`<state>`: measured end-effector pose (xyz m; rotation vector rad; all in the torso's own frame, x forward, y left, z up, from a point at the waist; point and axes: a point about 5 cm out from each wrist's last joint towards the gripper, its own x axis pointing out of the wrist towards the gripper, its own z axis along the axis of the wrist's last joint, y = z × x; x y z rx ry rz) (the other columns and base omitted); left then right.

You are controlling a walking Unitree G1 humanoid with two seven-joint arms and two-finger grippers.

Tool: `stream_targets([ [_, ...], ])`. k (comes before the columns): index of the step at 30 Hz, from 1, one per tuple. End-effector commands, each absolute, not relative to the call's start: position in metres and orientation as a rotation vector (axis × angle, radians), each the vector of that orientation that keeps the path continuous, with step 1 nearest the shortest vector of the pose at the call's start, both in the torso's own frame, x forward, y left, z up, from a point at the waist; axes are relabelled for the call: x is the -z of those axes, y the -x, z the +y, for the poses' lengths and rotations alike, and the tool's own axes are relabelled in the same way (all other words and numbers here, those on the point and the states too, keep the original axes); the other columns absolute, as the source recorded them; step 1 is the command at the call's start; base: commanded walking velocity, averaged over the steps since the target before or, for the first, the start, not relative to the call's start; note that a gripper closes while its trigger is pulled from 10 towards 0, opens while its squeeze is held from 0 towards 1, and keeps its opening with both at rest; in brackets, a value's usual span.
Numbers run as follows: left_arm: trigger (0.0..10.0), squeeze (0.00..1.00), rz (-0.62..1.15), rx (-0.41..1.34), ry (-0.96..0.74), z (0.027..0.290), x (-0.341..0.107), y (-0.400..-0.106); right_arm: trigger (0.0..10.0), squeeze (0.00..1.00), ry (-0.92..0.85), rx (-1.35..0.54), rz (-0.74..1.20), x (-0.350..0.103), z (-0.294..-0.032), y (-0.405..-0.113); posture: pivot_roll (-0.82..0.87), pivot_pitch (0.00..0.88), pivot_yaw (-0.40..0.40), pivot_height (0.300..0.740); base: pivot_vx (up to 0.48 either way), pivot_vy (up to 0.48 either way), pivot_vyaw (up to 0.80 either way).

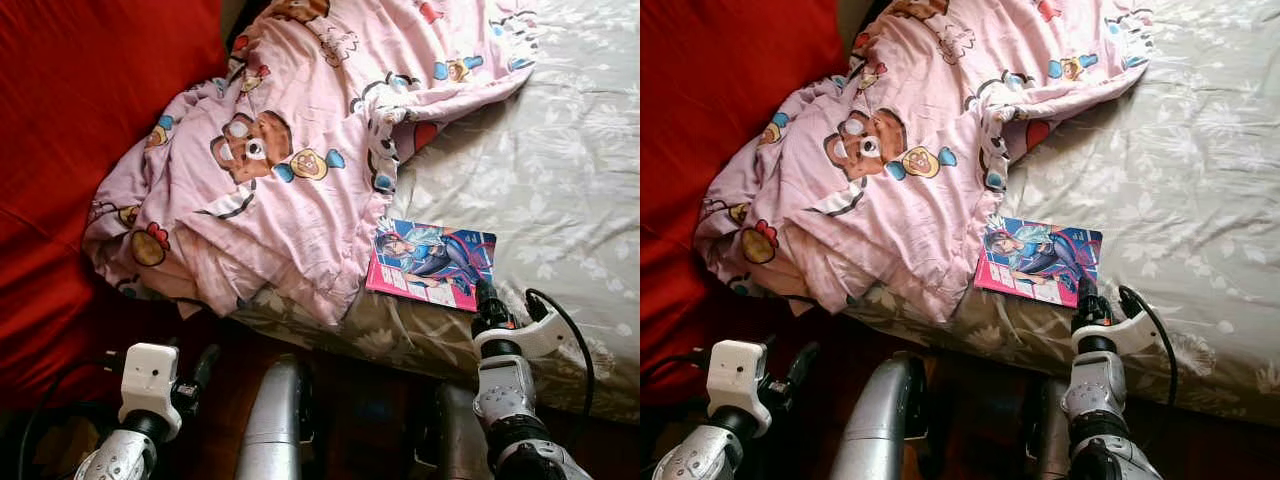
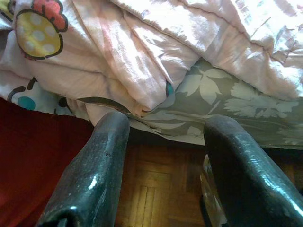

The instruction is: Clean up the room

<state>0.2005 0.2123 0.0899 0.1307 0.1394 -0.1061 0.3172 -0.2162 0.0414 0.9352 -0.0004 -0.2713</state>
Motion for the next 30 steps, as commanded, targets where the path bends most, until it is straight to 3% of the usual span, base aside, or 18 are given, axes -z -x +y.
stream_targets([
  [1, 10.0, 0.0, 0.184, 0.086, -0.149, 0.221, -0.086, -0.192, 10.0, 0.0, -0.953, 0.297, 0.022, -0.032, -0.216, -0.311, 0.22, 0.381, 0.169, 0.612, 0.0, 0.0, 0.0],
  [19, 10.0, 0.0, 0.211, 0.101, -0.158, 0.222, -0.088, -0.181, 10.0, 0.0, -1.083, 0.239, 0.0, -0.036, -0.221, -0.315, 0.24, 0.43, 0.195, 0.612, 0.0, 0.0, 0.0],
  [30, 10.0, 0.0, 0.233, 0.1, -0.156, 0.222, -0.087, -0.171, 10.0, 0.0, -1.073, 0.237, 0.006, -0.035, -0.226, -0.314, 0.24, 0.46, 0.2, 0.612, 0.0, 0.0, 0.0],
])
